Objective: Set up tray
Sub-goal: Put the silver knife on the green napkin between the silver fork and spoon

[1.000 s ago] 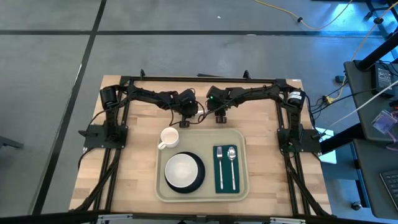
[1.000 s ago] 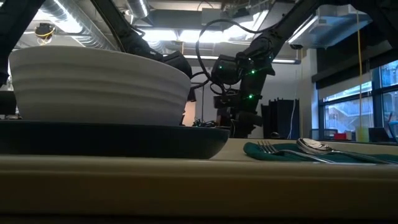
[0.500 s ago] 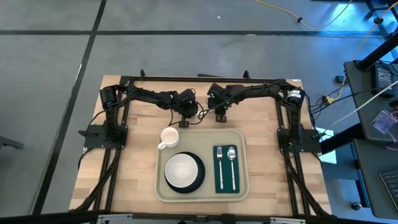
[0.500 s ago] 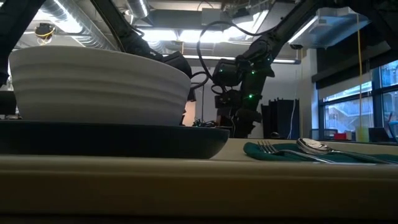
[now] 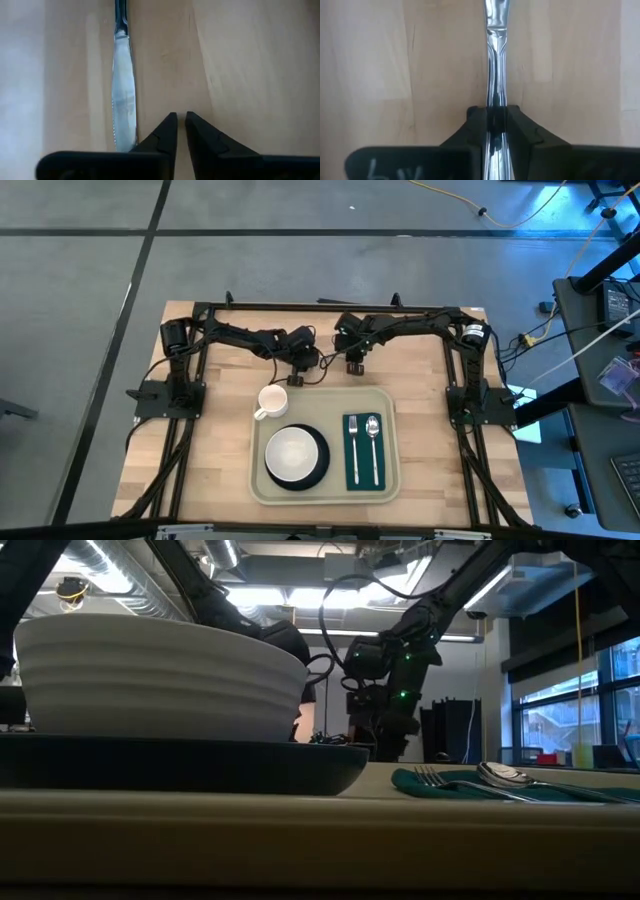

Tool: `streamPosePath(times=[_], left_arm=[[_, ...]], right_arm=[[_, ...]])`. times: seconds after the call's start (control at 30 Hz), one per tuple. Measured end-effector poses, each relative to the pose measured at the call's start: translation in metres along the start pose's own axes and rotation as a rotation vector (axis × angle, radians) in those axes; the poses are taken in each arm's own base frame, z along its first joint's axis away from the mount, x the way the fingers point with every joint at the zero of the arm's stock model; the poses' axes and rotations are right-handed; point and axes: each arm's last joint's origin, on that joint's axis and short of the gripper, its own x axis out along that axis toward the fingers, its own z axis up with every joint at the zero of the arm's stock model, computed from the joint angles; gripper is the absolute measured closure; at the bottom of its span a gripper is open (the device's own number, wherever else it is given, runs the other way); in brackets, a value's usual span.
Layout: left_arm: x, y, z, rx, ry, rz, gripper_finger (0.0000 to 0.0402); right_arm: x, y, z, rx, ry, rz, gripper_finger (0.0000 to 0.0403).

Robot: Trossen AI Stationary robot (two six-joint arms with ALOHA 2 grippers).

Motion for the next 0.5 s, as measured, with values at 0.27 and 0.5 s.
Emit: streamPosePath(times=[0.27, 0.5], left_arm=[[-0.018, 0.003, 0.017, 0.147, -0.001, 0.247, 0.0321], [0.003, 0.000, 0.008, 0.250, 0.084, 0.264, 0.0291]], right_arm=[[-0.001, -0.011, -0.005, 0.130, -0.034, 0.120, 0.0360], [-0.001, -0.017, -0.008, 0.157, -0.049, 0.155, 0.0360]])
